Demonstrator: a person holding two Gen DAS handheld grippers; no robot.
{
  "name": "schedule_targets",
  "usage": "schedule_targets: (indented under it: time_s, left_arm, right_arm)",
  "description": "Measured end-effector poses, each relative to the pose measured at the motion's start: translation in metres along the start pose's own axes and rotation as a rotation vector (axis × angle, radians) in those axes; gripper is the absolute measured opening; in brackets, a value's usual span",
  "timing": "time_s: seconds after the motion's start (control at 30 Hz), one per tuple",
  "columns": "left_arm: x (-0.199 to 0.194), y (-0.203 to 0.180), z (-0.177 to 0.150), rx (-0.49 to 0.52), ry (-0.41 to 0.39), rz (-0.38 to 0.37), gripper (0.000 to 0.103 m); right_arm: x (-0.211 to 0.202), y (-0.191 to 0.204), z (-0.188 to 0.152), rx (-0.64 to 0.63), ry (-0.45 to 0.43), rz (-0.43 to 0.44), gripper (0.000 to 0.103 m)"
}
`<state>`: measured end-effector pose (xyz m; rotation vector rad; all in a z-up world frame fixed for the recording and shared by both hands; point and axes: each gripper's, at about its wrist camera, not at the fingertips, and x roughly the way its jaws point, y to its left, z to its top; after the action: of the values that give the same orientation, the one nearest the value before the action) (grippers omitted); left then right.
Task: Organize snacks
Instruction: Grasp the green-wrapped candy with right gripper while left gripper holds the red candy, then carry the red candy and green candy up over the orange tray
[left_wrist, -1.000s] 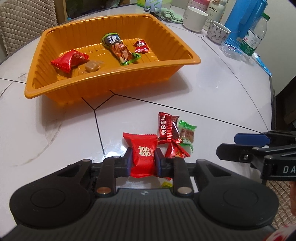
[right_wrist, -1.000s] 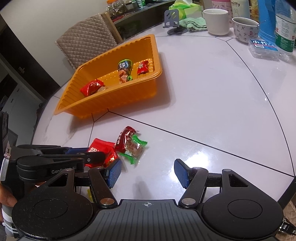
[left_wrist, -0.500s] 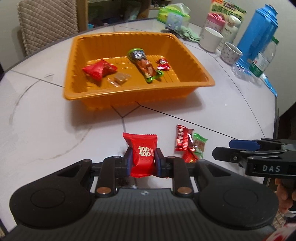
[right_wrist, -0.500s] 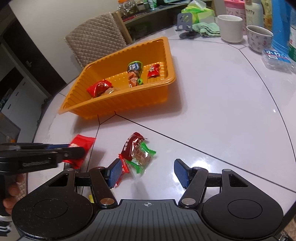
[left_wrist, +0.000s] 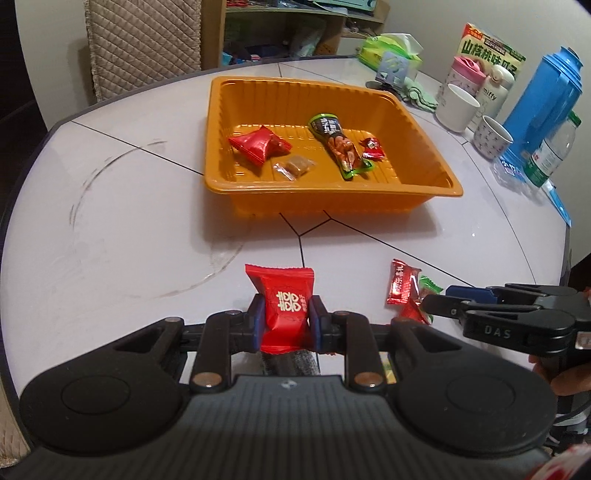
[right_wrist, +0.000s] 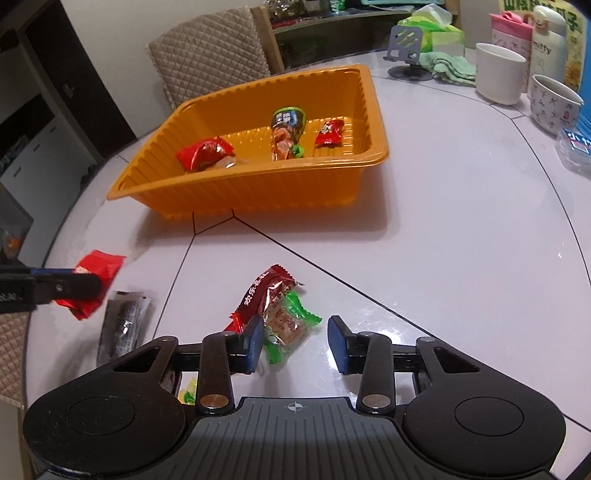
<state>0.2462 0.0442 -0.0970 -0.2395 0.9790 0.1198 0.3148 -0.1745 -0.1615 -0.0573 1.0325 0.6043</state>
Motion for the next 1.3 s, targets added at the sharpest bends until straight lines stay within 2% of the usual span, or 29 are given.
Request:
schedule_targets:
  time_s: [0.23, 0.33, 0.37, 0.97, 1.3]
  left_arm:
    - [-0.004, 0.004, -0.002, -0.015, -0.004, 0.008, 0.022]
    - [-0.005, 0.004, -0.002, -0.018, -0.007, 0.007, 0.022]
    - [-0.005, 0.004, -0.002, -0.017, -0.007, 0.007, 0.022]
    - [-0.009, 0.003, -0.002, -0.003, -0.013, 0.003, 0.022]
    - [-0.023, 0.001, 0.001, 0.002, -0.046, -0.005, 0.022]
  right_arm:
    - [0.011, 0.01, 0.0, -0.047, -0.001, -0.002, 0.033]
    - [0.012, 0.014, 0.0, -0.063, 0.007, 0.015, 0.021]
    - [0.012, 0.014, -0.001, -0.061, 0.009, 0.017, 0.02]
    - [-0.003, 0.01, -0.003, -0.065, 0.0, 0.011, 0.017]
    - [-0.037, 0.003, 0.006, -0.06, -0.057, 0.019, 0.017]
